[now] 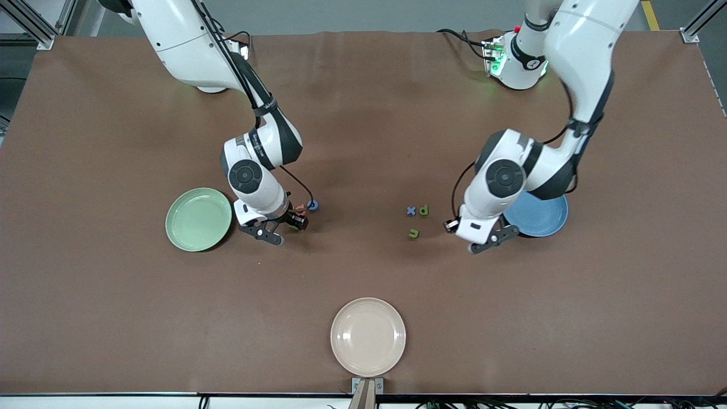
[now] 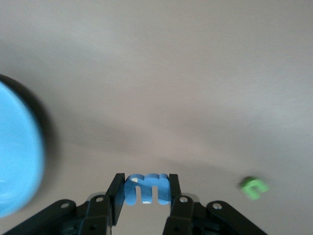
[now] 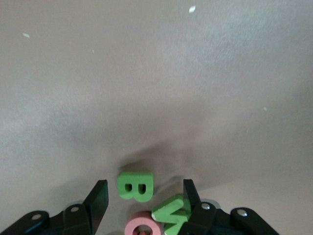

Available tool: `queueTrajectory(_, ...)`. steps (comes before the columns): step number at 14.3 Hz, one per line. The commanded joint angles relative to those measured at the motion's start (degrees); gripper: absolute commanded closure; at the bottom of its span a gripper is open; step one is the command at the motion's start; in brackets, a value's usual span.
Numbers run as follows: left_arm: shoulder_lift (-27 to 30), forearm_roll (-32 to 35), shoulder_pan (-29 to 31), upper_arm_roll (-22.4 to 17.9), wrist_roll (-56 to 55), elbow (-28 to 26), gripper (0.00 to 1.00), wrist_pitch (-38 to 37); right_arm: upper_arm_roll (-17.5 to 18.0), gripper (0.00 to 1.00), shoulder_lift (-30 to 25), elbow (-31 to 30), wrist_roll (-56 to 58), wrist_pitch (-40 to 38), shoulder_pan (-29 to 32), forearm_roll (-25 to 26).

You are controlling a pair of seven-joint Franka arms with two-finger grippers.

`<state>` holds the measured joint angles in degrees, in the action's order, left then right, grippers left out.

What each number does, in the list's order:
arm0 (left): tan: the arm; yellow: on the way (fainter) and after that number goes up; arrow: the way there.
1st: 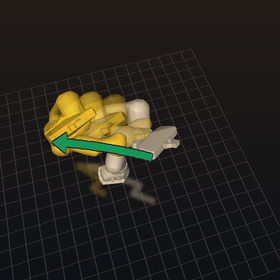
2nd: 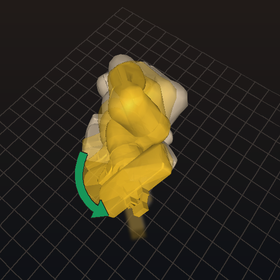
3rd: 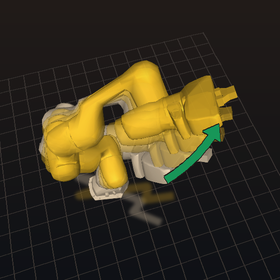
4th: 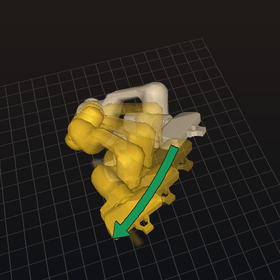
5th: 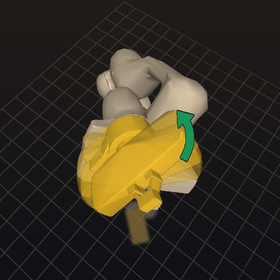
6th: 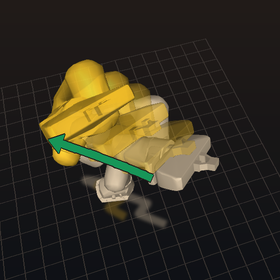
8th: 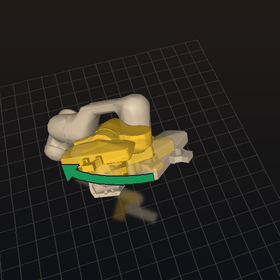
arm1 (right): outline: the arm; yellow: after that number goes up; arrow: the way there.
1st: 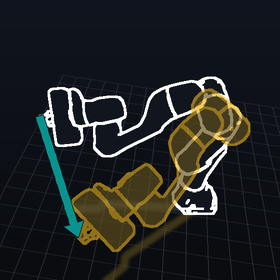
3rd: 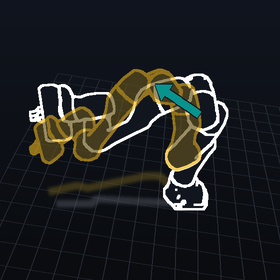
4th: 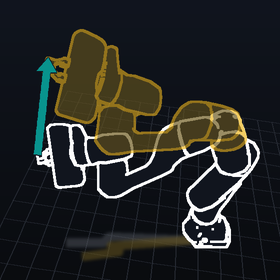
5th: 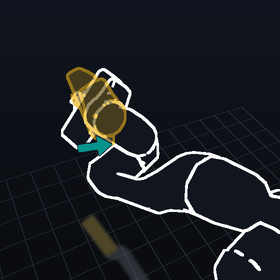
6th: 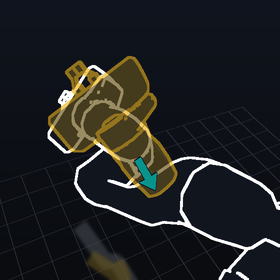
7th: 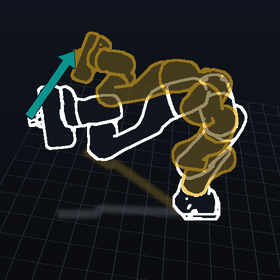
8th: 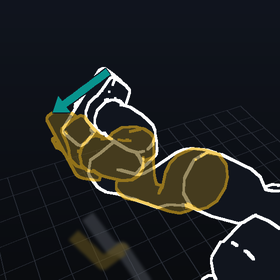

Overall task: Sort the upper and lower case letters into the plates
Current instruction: 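Drop the m in the blue plate while the right gripper drops B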

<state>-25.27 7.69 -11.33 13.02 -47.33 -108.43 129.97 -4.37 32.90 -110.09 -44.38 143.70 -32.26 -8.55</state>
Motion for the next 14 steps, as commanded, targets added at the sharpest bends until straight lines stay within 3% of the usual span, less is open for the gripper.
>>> queueTrajectory(1,8.81,0.75,4.02,0.25,11.25,-10.98,0.77,0.29,0.42,0.32,1.02,-0.03,-0.53,2.97,0.27,1.43)
queueTrajectory(3,11.72,2.67,7.18,0.25,17.86,-15.91,0.77,2.3,0.42,0.33,1.64,-0.12,-0.97,4.3,-0.17,1.35)
queueTrajectory(8,14.37,9.52,16.05,0.33,33.52,-29.19,0.77,17.58,0.42,0.39,1.29,-0.82,-2.28,3.6,-0.96,1.26)
queueTrajectory(11,14.28,11.65,20.54,0.51,38.34,-32.8,0.77,20.94,0.5,0.51,1.03,-1.17,-2.9,3.6,-1.23,1.26)
queueTrajectory(14,13.76,11.65,21.7,0.51,40.12,-33.77,0.77,20.94,0.51,0.71,0.59,-1.44,-3.78,3.08,-1.4,1.26)
